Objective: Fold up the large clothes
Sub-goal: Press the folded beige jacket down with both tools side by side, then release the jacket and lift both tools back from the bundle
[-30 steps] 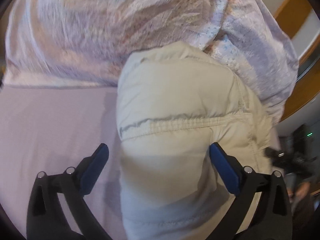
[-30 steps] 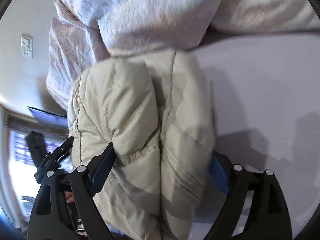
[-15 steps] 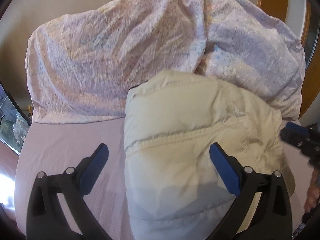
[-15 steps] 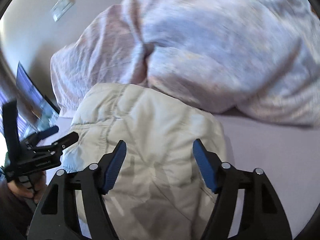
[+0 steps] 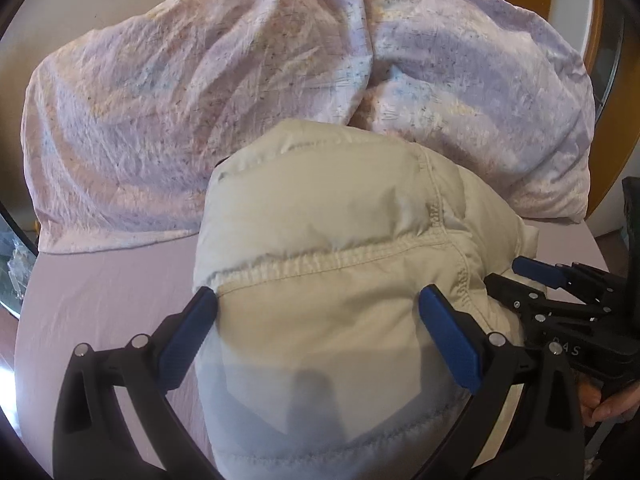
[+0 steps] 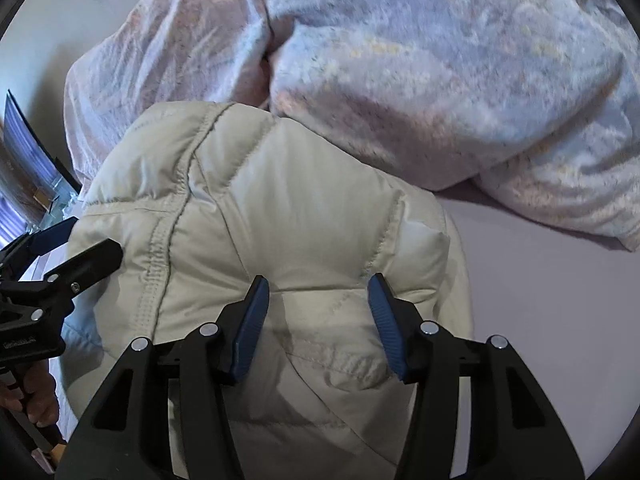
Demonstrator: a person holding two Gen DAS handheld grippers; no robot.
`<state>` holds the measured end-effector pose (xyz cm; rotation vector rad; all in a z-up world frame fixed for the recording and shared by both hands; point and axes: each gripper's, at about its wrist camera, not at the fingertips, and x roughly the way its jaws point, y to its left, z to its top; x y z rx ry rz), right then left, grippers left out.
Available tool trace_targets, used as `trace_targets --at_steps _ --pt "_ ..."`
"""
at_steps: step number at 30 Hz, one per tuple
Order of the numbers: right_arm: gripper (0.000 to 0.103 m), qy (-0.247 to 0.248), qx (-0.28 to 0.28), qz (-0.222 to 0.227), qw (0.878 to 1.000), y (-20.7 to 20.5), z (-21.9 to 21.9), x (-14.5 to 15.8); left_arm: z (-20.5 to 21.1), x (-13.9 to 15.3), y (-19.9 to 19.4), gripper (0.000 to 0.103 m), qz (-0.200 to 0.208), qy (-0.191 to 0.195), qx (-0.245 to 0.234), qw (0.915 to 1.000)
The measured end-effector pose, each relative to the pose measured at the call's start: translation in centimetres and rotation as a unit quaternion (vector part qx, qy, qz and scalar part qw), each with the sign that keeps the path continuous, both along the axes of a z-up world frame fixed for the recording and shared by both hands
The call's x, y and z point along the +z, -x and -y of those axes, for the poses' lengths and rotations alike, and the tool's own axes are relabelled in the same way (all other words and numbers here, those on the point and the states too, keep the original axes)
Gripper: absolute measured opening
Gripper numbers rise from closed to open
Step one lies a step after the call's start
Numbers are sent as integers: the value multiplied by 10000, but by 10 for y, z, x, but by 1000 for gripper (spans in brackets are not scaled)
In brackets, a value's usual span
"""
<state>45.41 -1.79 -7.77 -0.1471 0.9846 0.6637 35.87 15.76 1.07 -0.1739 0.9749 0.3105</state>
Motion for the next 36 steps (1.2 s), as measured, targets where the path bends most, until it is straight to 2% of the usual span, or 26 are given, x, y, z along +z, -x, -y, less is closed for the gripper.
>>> trace_targets --at_steps 11,24,32,36 --pt "54 -147 -116 96 9998 3 2 -14 0 -19 -4 101 7 -208 -49 9998" --pt "54 -292 -85 409 9987 4 1 -19 2 -30 4 101 325 -416 25 9986" --pt "54 -229 -61 497 9985 4 1 -18 -1 -37 5 101 352 -351 62 9987" --pt "54 -39 -74 458 9989 4 -4 -14 0 -38 2 101 269 -404 63 9988"
